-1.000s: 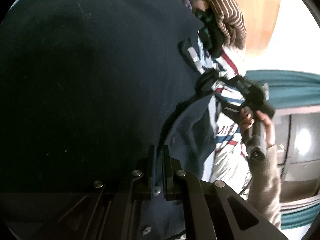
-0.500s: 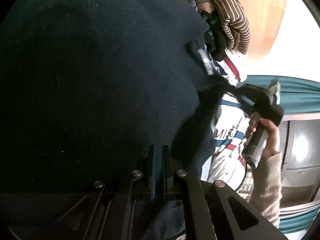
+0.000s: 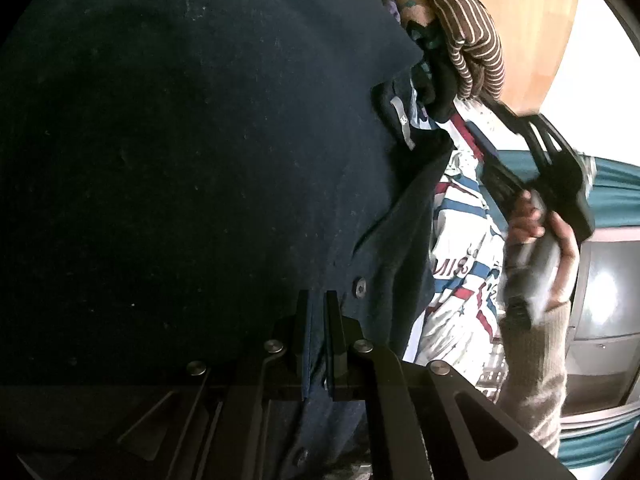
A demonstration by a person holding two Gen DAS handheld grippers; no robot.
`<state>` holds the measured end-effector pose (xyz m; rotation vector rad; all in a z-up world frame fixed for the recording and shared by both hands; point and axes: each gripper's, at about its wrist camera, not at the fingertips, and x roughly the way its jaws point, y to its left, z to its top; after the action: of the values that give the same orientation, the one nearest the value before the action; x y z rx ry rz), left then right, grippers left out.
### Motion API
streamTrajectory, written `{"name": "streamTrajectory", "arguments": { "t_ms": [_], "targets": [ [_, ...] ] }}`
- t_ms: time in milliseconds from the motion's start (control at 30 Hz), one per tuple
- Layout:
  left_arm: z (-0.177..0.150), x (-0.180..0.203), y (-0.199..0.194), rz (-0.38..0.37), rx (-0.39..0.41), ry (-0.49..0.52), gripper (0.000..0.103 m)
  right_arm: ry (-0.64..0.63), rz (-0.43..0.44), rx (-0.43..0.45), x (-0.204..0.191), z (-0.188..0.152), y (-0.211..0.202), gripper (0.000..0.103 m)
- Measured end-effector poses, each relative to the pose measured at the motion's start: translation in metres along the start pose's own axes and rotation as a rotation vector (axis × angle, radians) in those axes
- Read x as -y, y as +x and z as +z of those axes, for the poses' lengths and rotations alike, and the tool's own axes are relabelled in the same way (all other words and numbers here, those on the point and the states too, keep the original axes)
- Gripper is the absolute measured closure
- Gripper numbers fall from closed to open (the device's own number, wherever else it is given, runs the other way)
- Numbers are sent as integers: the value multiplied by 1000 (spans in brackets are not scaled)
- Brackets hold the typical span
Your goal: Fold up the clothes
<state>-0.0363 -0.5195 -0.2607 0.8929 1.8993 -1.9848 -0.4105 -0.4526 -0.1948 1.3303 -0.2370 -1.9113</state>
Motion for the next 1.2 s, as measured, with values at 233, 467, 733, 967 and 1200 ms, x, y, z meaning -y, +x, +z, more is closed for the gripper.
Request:
{"name": "streamTrajectory", "arguments": {
  "t_ms": [233,467,733,967,1200],
  "targets": [
    [-2,4,10,15,4,-4,98,-75,-319,-80,16,15,1,56],
    [0,-2,14,39,-5,-13,98,84,-209,-167,36,17,46,54],
    [0,-6,17,36,-6,-40,98,-371,-562,-299,-2,-5,63,93],
    [-2,-6,20,41,-3,-41,98,-493,-621,-141,-35,-11,67,100],
    [1,-10,17,53,-8,-29,98,-386,-467,-24,-47,-11,67,49]
  ]
}}
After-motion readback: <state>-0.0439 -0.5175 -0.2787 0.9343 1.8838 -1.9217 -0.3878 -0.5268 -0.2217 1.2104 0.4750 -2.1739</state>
